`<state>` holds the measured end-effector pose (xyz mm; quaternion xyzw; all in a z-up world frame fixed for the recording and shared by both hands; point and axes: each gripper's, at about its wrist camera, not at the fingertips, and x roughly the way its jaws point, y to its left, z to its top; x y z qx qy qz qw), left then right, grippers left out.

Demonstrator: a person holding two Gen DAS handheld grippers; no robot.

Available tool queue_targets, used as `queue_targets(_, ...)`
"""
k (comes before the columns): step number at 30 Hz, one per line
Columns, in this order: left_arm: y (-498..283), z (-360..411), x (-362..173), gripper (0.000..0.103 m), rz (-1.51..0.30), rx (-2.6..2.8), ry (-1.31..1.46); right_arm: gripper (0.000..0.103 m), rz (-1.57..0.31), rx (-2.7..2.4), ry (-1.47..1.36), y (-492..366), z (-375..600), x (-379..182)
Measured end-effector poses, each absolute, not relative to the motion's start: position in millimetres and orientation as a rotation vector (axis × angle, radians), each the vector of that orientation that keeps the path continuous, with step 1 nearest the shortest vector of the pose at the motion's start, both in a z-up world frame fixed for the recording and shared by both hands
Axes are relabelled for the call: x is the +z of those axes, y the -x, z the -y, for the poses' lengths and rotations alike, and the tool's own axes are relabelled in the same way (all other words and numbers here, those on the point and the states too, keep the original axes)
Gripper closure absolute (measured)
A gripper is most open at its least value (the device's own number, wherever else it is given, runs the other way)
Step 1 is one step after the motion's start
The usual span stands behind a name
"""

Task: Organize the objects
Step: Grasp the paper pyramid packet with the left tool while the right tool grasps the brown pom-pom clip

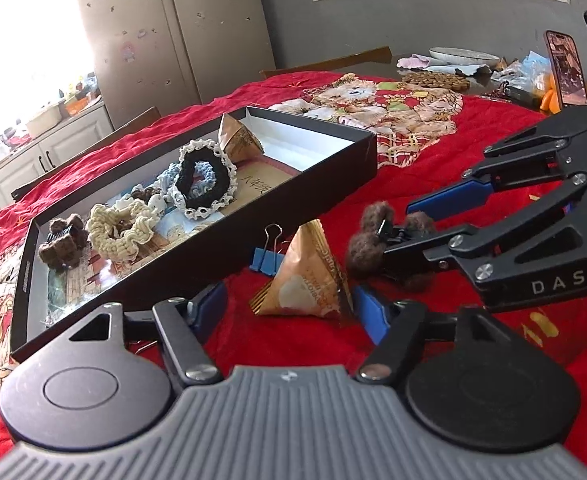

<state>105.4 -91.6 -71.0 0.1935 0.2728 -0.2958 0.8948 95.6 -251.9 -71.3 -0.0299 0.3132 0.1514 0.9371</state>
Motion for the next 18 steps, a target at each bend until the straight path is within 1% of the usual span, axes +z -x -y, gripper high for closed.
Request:
queue_targets(5, -109.1, 93.7, -70.5, 0.038, -0.568, -0.623, -0.388, 0.067, -0.640, 0.304, 0.053, -95.5, 253.1, -72.2)
queue_targets(7, -110.5, 96.0, -70.4, 0.044, -0.569, -0.629, -0.390, 0.069, -0.643, 0.309, 0.051, -96.1, 253.0, -72.5)
queue_targets(14, -111.5, 98.8, -71.4, 0.050, -0.568, -0.634, -0.401, 0.069, -0.654, 0.316, 0.046, -98.9, 253.3, -73.7)
queue_targets(16, -111.6, 98.6, -71.0, 0.055, -0.570, -0.635, -0.398, 0.069, -0.658, 0.318, 0.048, -98.8, 252.0, -74.2)
queue_targets(18, -111.2, 98.2, -71.0, 0.056, -0.570, -0.632, -0.403, 0.069, -0.662, 0.323, 0.056, -98.1, 250.3, -75.2)
